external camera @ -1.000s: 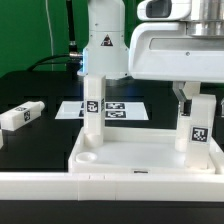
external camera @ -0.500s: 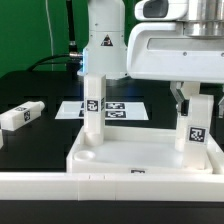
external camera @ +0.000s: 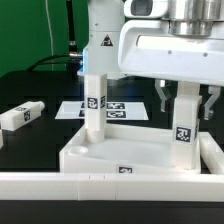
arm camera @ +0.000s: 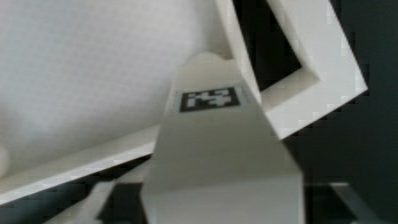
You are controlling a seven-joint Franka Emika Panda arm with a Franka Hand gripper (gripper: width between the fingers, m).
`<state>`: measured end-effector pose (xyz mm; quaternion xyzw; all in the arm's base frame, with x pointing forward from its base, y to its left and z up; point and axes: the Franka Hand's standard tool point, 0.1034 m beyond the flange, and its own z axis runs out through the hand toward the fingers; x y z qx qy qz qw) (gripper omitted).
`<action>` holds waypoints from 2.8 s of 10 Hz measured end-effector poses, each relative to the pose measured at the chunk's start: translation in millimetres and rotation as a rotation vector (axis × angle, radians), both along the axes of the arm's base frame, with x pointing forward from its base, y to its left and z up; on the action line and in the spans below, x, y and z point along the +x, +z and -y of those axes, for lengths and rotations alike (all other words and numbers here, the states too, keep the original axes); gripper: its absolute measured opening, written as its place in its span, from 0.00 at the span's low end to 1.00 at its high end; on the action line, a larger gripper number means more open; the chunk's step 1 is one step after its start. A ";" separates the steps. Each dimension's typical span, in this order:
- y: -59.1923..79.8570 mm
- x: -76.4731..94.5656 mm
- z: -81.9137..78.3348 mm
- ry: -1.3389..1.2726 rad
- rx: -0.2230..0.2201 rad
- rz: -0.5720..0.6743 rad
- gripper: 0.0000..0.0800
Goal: Assemble desk
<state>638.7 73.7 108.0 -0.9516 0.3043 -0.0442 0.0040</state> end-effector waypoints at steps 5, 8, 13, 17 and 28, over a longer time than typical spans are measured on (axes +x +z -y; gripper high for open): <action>38.0 -25.0 29.2 0.111 0.028 0.015 0.81; 32.1 -23.3 69.1 0.134 0.010 0.007 0.81; 30.8 -23.7 66.9 0.138 0.010 0.005 0.81; 32.6 -51.4 130.8 0.332 -0.011 0.011 0.81; -7.3 -133.1 235.9 0.143 0.049 -0.034 0.81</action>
Offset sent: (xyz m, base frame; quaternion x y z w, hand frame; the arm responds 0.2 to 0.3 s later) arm -0.0534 -0.0304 0.0575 0.0238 -0.0315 -0.0558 0.9977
